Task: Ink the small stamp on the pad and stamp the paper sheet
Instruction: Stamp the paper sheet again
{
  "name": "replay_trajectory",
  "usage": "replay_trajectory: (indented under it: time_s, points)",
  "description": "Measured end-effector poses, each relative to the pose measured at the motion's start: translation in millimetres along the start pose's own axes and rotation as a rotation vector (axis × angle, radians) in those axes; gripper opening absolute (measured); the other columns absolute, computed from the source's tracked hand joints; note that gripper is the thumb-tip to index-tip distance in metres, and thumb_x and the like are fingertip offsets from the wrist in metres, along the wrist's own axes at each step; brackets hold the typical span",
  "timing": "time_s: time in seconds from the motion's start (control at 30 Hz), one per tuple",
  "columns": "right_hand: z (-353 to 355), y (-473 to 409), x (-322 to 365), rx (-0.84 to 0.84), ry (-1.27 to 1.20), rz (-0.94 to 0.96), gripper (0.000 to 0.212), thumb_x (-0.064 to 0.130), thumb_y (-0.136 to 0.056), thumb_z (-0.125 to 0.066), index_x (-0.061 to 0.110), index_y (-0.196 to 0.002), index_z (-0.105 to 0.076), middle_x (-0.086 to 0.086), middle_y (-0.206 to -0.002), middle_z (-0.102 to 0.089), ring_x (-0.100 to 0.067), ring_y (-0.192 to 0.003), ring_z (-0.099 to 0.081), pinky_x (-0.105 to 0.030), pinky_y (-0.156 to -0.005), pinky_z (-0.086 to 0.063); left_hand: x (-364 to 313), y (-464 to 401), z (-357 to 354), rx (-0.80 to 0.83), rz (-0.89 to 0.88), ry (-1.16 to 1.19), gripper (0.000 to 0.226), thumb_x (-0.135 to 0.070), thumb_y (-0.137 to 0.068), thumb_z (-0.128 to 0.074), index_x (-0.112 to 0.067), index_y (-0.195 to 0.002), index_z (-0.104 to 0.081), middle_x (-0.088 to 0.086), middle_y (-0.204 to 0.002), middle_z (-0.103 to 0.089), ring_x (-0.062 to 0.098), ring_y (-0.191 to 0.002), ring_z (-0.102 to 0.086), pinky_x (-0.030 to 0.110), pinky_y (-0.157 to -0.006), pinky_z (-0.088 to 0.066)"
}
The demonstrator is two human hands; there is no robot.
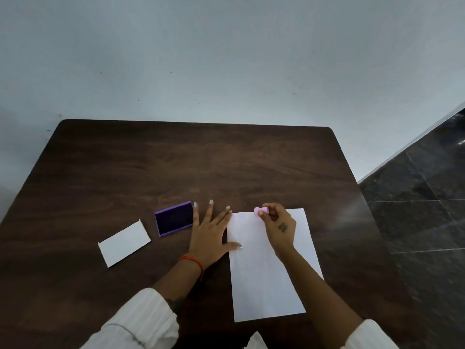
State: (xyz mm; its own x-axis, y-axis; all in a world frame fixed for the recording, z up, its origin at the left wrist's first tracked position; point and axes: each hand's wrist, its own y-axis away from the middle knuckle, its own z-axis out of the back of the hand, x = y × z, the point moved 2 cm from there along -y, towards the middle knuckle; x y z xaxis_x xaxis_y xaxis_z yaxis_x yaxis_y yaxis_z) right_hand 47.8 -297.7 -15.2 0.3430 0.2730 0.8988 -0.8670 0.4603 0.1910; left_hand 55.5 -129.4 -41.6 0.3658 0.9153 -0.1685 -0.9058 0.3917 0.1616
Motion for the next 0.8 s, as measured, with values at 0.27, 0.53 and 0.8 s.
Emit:
replay_trajectory:
  time_s: [0.27, 0.53, 0.8]
  points:
    - [-13, -7, 5, 0.077, 0.454, 0.123, 0.016, 0.032, -0.086, -0.059, 0.018, -0.093, -0.064, -0.003, -0.098, -0.070, -0.014, -0.083, -0.060, -0.022, -0.074, -0.042, -1, 3, 0, -0.006, 0.029, -0.005, 0.084, -0.073, -0.077, -0.036, -0.028, -0.144, -0.010, -0.006, -0.156, -0.012, 0.025, -0.143, 0.011, 0.050, -0.095, 0.038]
    - [-22, -6, 7, 0.145, 0.739, 0.285, 0.020, 0.023, -0.087, -0.059, 0.014, -0.105, -0.060, -0.007, -0.111, -0.066, -0.022, -0.097, -0.061, -0.023, -0.079, -0.045, -2, 4, -1, 0.008, 0.034, -0.002, 0.084, -0.073, -0.077, -0.036, -0.029, -0.144, -0.011, -0.007, -0.156, -0.010, 0.025, -0.143, 0.013, 0.050, -0.094, 0.037]
    - [-26, -5, 6, 0.232, 0.841, 0.428, 0.023, 0.015, -0.088, -0.057, 0.008, -0.110, -0.058, -0.011, -0.117, -0.063, -0.023, -0.104, -0.058, -0.026, -0.087, -0.047, -2, 3, 0, 0.013, 0.043, 0.015, 0.084, -0.071, -0.078, -0.039, -0.028, -0.144, -0.009, -0.006, -0.156, -0.009, 0.026, -0.143, 0.014, 0.053, -0.098, 0.033]
